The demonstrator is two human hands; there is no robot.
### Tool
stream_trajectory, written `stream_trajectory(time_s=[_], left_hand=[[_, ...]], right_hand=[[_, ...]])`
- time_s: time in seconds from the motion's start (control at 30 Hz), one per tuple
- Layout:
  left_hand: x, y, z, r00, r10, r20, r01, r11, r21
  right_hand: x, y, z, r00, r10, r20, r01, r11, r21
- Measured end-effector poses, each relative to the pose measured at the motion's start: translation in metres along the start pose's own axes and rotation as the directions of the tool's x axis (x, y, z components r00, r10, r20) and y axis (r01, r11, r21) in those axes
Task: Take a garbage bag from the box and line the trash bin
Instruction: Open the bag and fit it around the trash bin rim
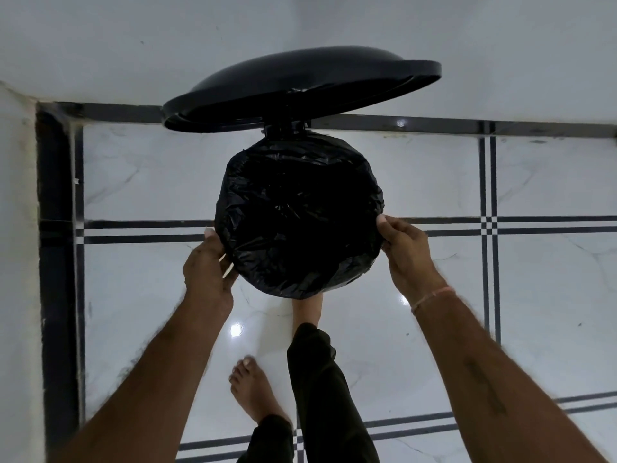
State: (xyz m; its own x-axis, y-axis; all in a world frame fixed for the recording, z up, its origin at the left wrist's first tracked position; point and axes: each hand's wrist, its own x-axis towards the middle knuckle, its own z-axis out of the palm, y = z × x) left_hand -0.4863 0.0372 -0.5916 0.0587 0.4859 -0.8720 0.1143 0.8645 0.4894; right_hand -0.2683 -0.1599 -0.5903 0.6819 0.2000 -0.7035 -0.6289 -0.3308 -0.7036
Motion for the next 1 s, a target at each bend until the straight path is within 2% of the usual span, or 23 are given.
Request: stream_trajectory(time_s=[0.13, 0.23, 0.3, 0.37, 0.47, 0.67, 0.77, 0.87, 1.0], left_hand=[[-0.003, -0.007, -0.008, 0.995, -0.071, 0.076, 0.076, 0.996, -0.055], [-0.001, -0.005, -0.008, 0.992, -0.108, 0.066, 0.111, 0.993, -0.049], [-0.004, -0.003, -0.007, 0.981, -0.191, 0.041, 0.191, 0.982, 0.000], [-0.007, -0.001, -0.004, 0.964, -0.258, 0.059, 0.259, 0.966, -0.022], [-0.006, 0.000, -0.002, 0.971, -0.225, 0.079, 0.233, 0.966, -0.109], [-0.008, -0.014, 0.003, 0.981, -0.188, 0.042, 0.193, 0.954, -0.229], [-0.024, -0.032, 0.002, 0.959, -0.281, 0.047, 0.284, 0.933, -0.220], [-0.031, -0.049, -0.003, 0.926, -0.369, 0.080, 0.376, 0.883, -0.279], [-0.030, -0.059, -0.005, 0.928, -0.359, 0.100, 0.370, 0.855, -0.363]], right_hand=[[0.002, 0.001, -0.003, 0.988, 0.150, 0.041, -0.154, 0.981, 0.120], [-0.001, 0.002, -0.003, 0.981, 0.196, -0.008, -0.196, 0.981, 0.010], [-0.005, 0.004, 0.000, 0.976, 0.213, -0.049, -0.214, 0.977, -0.008], [-0.007, 0.002, 0.005, 0.958, 0.277, -0.073, -0.269, 0.958, 0.095], [-0.006, -0.001, 0.012, 0.924, 0.375, -0.073, -0.346, 0.903, 0.256], [-0.009, 0.013, 0.009, 0.961, 0.235, -0.147, -0.203, 0.958, 0.200], [-0.027, 0.019, 0.007, 0.984, 0.164, -0.064, -0.143, 0.957, 0.251], [-0.039, 0.030, 0.005, 0.977, 0.212, -0.015, -0.199, 0.938, 0.285], [-0.040, 0.038, 0.002, 0.950, 0.308, -0.048, -0.287, 0.926, 0.244]])
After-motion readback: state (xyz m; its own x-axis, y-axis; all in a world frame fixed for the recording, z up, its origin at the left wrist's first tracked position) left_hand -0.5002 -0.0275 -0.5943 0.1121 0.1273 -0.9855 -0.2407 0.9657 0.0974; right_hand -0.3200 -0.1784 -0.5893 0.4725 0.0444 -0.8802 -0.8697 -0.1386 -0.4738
